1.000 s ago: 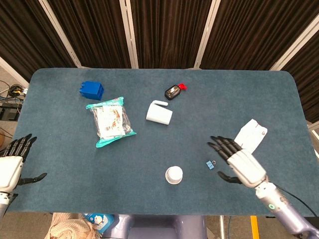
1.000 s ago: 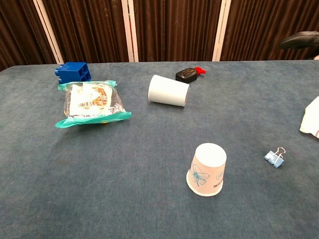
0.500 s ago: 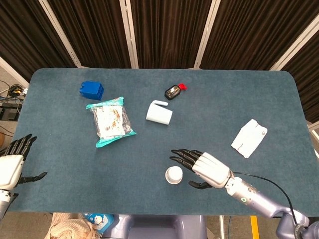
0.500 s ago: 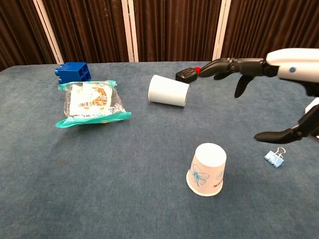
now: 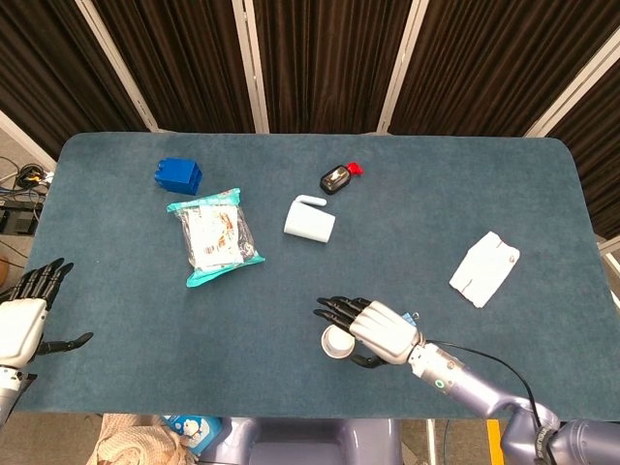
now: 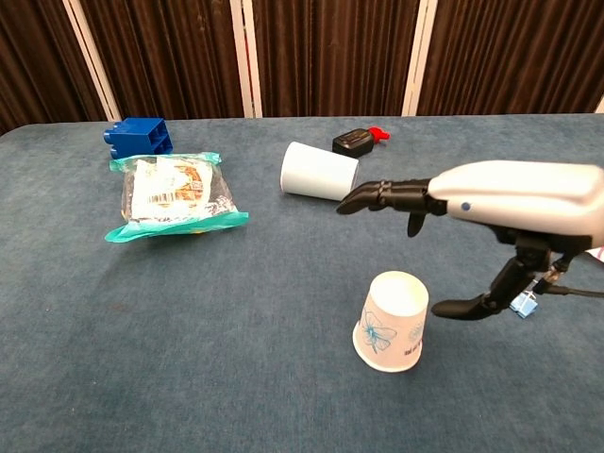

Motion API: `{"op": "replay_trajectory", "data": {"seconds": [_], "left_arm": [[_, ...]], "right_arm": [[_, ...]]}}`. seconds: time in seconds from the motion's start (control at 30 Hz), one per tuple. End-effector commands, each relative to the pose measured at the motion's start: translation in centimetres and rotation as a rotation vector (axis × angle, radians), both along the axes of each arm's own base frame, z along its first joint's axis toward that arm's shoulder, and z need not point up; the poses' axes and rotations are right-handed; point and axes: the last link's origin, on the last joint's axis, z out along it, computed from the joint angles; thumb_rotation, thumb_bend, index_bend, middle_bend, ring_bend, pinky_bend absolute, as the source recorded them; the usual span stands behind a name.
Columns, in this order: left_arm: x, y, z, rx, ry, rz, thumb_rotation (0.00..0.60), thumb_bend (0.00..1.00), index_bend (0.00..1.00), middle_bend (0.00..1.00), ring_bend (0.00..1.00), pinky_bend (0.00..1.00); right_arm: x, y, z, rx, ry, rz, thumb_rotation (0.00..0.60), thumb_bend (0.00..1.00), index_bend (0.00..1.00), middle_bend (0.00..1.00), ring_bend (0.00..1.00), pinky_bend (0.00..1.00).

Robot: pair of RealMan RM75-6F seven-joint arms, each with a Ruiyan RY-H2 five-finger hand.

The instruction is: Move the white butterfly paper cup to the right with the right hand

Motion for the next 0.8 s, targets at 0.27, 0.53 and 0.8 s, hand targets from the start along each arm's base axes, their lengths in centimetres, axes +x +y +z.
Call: {"op": "replay_trajectory", "data": {"seconds": [0.27,0.53,0.8], "left_arm": [[0.0,-0.1,0.2,0.007,-0.006,-0.009,0.6,0.0,0.0,0.0,0.0,0.0],[0.0,-0.1,0.2,0.008,-0.011,-0.003,0.6,0.0,0.0,0.0,0.0,0.0],[0.0,-0.1,0.3,0.007,-0.013,-0.002,0.6,0.0,0.0,0.0,0.0,0.0]], "right_arm": [[-0.3,0.5,-1.9,0.007,0.02,-0.031,0.6,0.31,0.07,0.04,0.1,0.28],[-0.3,1.0,-3.0,0.013,0.037,-0.037,0.6,0.31,0.24,0.14,0.19,0.39],[-0.3,1.1,-4.0,0.009,0.044,-0.051,0.6,0.31,0.4,0.25,0.3,0.49]]}}
